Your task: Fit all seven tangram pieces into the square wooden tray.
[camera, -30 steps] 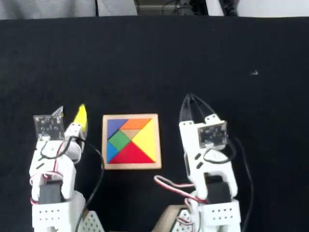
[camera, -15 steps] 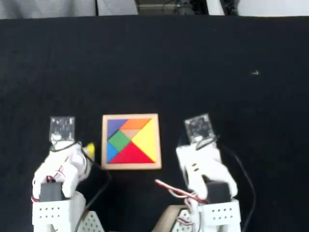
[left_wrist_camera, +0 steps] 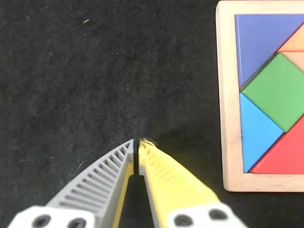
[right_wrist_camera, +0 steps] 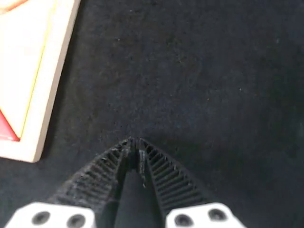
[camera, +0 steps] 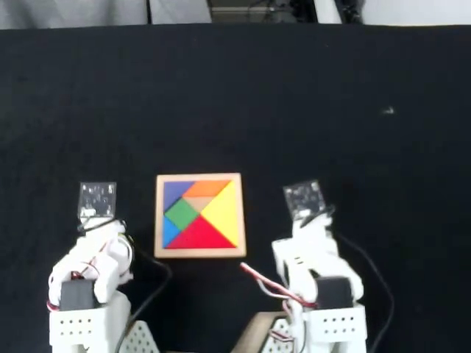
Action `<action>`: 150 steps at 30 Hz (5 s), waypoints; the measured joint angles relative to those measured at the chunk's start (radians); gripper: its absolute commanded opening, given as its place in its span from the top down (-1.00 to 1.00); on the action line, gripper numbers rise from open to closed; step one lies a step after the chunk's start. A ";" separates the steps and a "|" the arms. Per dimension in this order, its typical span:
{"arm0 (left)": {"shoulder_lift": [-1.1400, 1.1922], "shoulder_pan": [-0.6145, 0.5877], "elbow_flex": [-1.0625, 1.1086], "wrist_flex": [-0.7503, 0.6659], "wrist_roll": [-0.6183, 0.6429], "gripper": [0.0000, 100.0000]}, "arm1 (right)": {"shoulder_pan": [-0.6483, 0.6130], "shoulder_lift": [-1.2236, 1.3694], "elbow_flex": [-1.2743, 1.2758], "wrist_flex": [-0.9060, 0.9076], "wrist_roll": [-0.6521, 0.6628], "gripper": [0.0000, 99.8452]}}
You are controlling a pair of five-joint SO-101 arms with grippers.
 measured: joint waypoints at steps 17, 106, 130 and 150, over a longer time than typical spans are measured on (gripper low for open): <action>0.000 0.000 0.000 0.000 0.000 0.94 | 0.000 0.000 0.000 0.000 -0.032 0.98; 0.000 0.000 0.000 0.000 0.002 0.94 | 0.087 0.000 0.000 0.002 -0.032 0.98; 0.000 0.000 0.000 0.000 0.002 0.94 | 0.087 0.000 0.000 0.002 -0.032 0.98; 0.000 0.000 0.000 0.000 0.002 0.94 | 0.087 0.000 0.000 0.002 -0.032 0.98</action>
